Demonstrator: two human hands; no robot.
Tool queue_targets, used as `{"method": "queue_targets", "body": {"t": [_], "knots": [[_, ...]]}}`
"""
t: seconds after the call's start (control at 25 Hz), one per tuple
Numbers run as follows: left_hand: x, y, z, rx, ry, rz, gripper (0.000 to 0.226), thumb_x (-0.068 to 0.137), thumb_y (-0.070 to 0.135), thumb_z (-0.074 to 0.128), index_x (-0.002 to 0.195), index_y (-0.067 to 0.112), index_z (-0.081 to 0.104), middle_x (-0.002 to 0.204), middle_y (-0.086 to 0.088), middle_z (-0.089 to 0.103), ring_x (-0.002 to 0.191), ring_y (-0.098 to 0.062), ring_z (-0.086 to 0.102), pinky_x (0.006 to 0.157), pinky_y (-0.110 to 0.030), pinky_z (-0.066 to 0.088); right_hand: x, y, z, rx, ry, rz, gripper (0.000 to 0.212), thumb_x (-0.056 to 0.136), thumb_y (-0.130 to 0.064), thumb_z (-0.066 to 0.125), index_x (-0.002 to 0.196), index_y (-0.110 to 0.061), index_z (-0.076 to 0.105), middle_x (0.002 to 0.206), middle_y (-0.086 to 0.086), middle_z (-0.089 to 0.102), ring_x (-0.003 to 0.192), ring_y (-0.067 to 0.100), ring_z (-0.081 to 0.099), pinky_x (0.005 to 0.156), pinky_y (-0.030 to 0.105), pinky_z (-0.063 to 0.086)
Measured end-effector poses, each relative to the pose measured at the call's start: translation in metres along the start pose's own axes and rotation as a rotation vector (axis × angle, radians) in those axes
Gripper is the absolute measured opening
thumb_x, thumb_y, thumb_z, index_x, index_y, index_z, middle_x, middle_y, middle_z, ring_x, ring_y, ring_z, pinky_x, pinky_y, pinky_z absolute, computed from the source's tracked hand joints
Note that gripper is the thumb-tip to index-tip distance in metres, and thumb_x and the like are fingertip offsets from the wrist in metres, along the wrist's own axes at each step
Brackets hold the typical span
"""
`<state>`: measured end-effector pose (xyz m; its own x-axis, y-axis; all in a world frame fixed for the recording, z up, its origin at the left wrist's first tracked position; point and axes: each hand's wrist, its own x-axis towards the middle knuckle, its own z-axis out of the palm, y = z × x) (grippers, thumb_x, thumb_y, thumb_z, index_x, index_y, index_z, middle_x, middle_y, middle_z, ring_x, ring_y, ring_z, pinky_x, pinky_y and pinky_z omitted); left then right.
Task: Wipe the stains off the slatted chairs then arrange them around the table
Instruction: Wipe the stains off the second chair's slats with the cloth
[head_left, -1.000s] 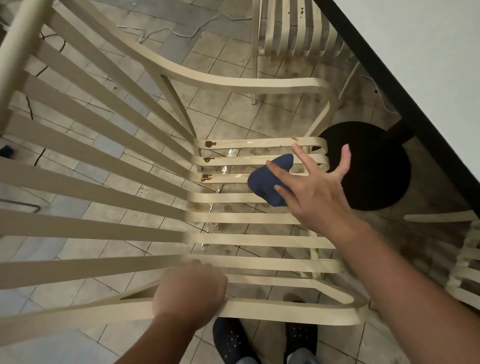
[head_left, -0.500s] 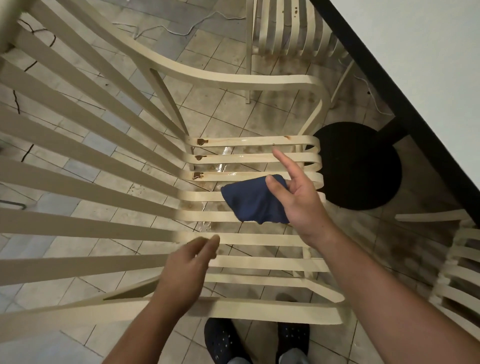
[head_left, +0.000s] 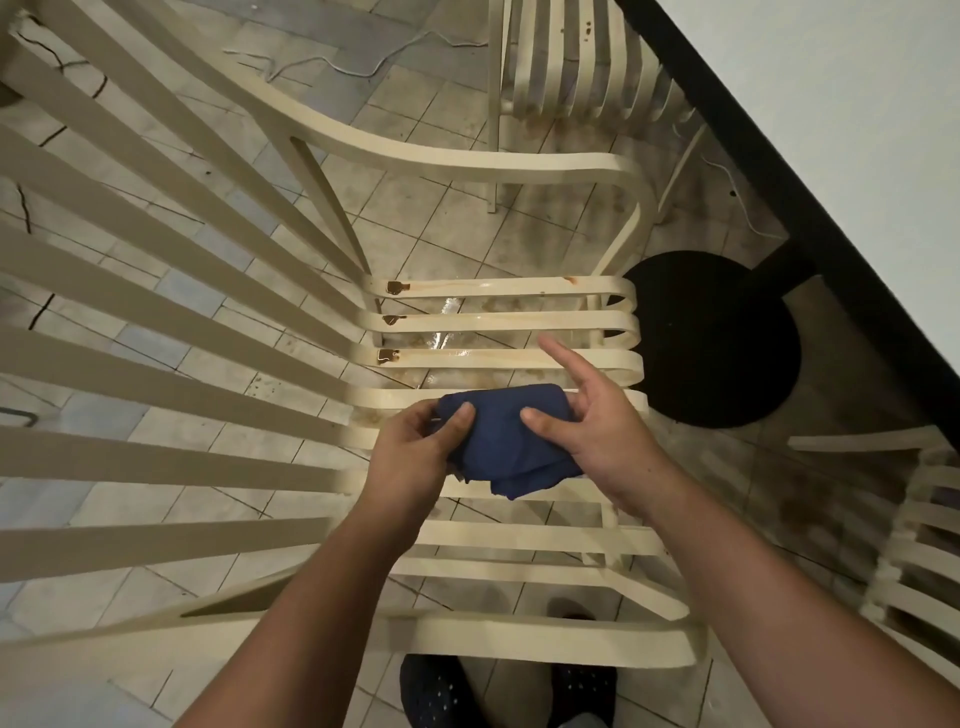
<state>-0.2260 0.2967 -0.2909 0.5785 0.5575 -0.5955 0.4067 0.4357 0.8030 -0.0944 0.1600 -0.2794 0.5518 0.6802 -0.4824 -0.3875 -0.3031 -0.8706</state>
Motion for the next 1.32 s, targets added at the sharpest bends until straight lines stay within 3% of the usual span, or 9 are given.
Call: {"method": "queue_targets", "body": {"t": [0.12, 0.2, 0.36, 0.48, 0.64, 0.84, 0.96, 1.12, 1.32], "knots": [[0.005, -0.008, 0.010, 0.006, -0.029, 0.011, 0.023, 0.104, 0.025, 0.058, 0.117, 0.010, 0.069, 0.104, -0.009, 0.078, 0.098, -0.030, 0.073, 0.071, -0.038, 0.058, 0.000, 0.009, -0.003, -0.078, 0.228, -0.065, 0.069, 0.083, -0.014, 0.084, 0.138, -0.039, 0.052, 0.098, 0.000, 0.078, 0.093, 0.017, 0.075, 0.071, 0.038, 0.064], [0.011, -0.011, 0.018, -0.086, -0.088, -0.039, 0.028, 0.106, 0.026, 0.052, 0.124, 0.008, 0.066, 0.113, -0.011, 0.076, 0.106, -0.029, 0.072, 0.085, -0.044, 0.061, 0.005, 0.016, -0.003, -0.044, 0.360, -0.039, 0.072, 0.074, -0.018, 0.090, 0.131, -0.039, 0.051, 0.101, 0.002, 0.073, 0.091, 0.018, 0.074, 0.066, 0.035, 0.062], [0.025, -0.022, 0.025, -0.172, -0.211, -0.098, 0.036, 0.107, 0.025, 0.048, 0.133, 0.003, 0.060, 0.124, -0.018, 0.071, 0.118, -0.033, 0.068, 0.103, -0.049, 0.053, 0.017, 0.026, -0.015, 0.376, 0.087, 0.359, 0.052, 0.070, -0.026, 0.088, 0.118, -0.016, 0.070, 0.108, 0.015, 0.074, 0.100, 0.035, 0.069, 0.086, 0.047, 0.048], [0.036, -0.036, 0.030, -0.047, -0.214, -0.067, 0.031, 0.106, 0.027, 0.054, 0.124, 0.006, 0.067, 0.114, -0.016, 0.075, 0.106, -0.030, 0.072, 0.095, -0.050, 0.056, 0.023, 0.042, -0.023, 0.283, 0.002, 0.491, 0.038, 0.077, -0.029, 0.085, 0.106, -0.006, 0.077, 0.118, 0.026, 0.070, 0.099, 0.035, 0.059, 0.087, 0.045, 0.040], [0.051, -0.060, 0.022, 0.376, -0.027, 0.088, 0.022, 0.104, 0.040, 0.056, 0.106, 0.022, 0.069, 0.100, 0.001, 0.073, 0.089, -0.015, 0.068, 0.077, -0.033, 0.053, 0.037, 0.049, -0.042, 0.142, 0.286, 0.284, 0.031, 0.095, -0.023, 0.068, 0.122, -0.008, 0.065, 0.109, 0.012, 0.076, 0.097, 0.029, 0.072, 0.076, 0.040, 0.054], [0.094, -0.105, -0.019, 1.197, 0.165, 0.358, 0.052, 0.099, 0.048, 0.040, 0.143, 0.021, 0.046, 0.148, -0.009, 0.047, 0.135, -0.029, 0.044, 0.107, -0.046, 0.041, 0.066, 0.078, -0.085, -0.358, 0.651, -0.072, 0.048, 0.103, -0.023, 0.057, 0.150, -0.023, 0.046, 0.151, -0.004, 0.050, 0.144, 0.020, 0.041, 0.121, 0.042, 0.034], [0.113, -0.129, -0.039, 1.472, 0.074, 0.413, 0.065, 0.103, 0.055, 0.021, 0.159, 0.021, 0.022, 0.168, -0.014, 0.018, 0.156, -0.030, 0.014, 0.126, -0.046, 0.017, 0.088, 0.110, -0.103, -0.852, 0.502, -0.125, 0.078, 0.096, 0.005, 0.060, 0.161, -0.019, 0.024, 0.169, -0.005, 0.013, 0.154, 0.009, 0.000, 0.128, 0.036, 0.001], [0.118, -0.160, -0.053, 1.563, 0.032, 0.488, 0.073, 0.103, 0.060, 0.000, 0.163, 0.019, -0.009, 0.170, -0.009, -0.019, 0.156, -0.025, -0.019, 0.127, -0.050, -0.003, 0.108, 0.138, -0.097, -1.342, 0.383, -0.101, 0.096, 0.091, -0.004, 0.069, 0.163, -0.017, 0.005, 0.171, 0.001, -0.002, 0.156, 0.020, -0.011, 0.124, 0.035, -0.012], [0.127, -0.162, -0.061, 1.478, 0.009, 0.589, 0.079, 0.101, 0.066, 0.009, 0.165, 0.018, 0.010, 0.172, -0.009, 0.000, 0.159, -0.026, -0.004, 0.126, -0.058, 0.006, 0.117, 0.151, -0.087, -1.438, 0.469, -0.149, 0.076, 0.103, -0.034, 0.051, 0.162, -0.014, 0.008, 0.171, 0.004, 0.009, 0.157, 0.024, 0.000, 0.127, 0.041, 0.001]]}}
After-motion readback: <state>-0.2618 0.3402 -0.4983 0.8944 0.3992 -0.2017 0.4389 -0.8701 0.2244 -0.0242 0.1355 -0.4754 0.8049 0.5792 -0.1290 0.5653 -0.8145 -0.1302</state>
